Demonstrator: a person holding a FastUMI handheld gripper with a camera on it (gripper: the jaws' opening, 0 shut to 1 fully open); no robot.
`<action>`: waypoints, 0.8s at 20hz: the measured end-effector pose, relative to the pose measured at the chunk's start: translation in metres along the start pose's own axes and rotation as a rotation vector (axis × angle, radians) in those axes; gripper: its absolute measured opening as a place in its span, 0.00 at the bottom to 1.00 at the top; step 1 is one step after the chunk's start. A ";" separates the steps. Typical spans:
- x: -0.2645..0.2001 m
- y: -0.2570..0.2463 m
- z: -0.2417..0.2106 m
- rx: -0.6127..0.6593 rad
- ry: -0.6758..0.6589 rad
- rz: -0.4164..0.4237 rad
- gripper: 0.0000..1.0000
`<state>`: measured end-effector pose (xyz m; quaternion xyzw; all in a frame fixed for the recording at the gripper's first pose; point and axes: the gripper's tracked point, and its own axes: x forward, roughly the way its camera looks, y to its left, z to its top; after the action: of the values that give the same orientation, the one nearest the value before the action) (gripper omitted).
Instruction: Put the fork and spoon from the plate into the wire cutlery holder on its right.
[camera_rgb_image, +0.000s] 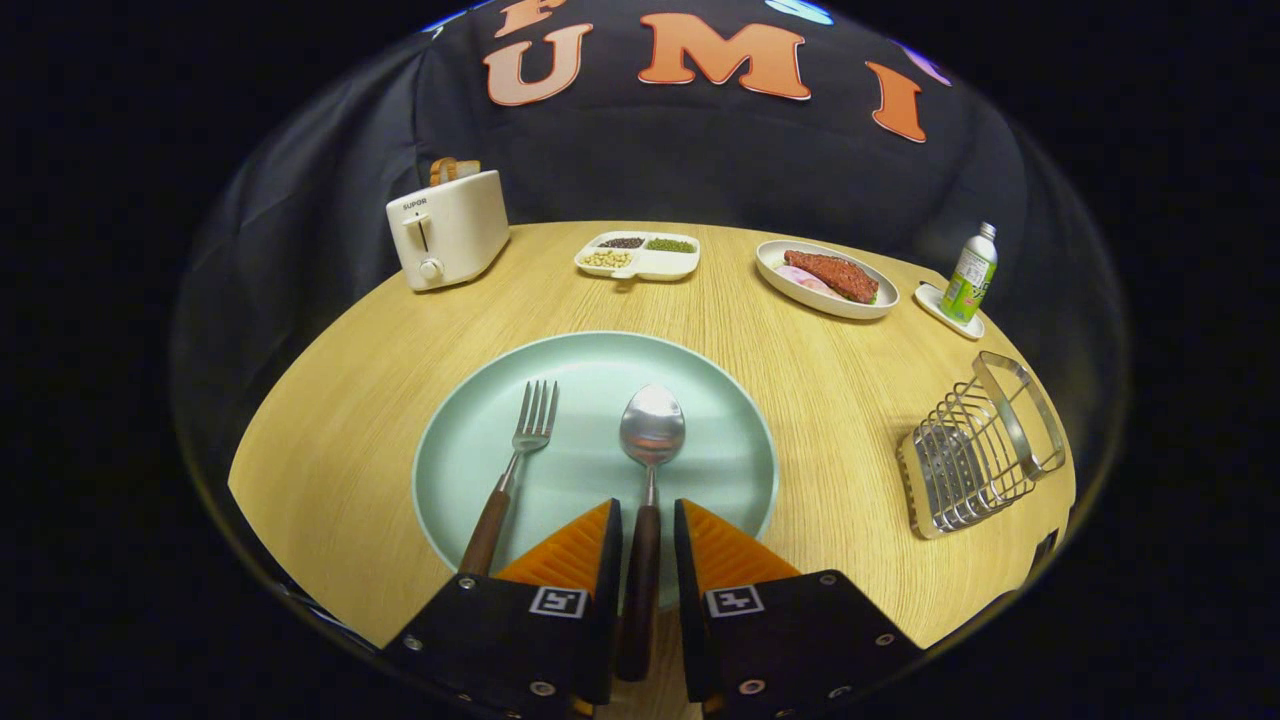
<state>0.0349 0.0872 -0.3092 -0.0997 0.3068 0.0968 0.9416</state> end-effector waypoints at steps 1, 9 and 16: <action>-0.001 0.001 -0.003 -0.004 0.005 0.000 0.24; -0.016 -0.005 0.007 0.036 0.015 0.004 0.06; -0.075 -0.043 0.042 0.050 0.028 0.029 0.06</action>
<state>0.0098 0.0470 -0.2255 -0.0728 0.3237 0.1015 0.9379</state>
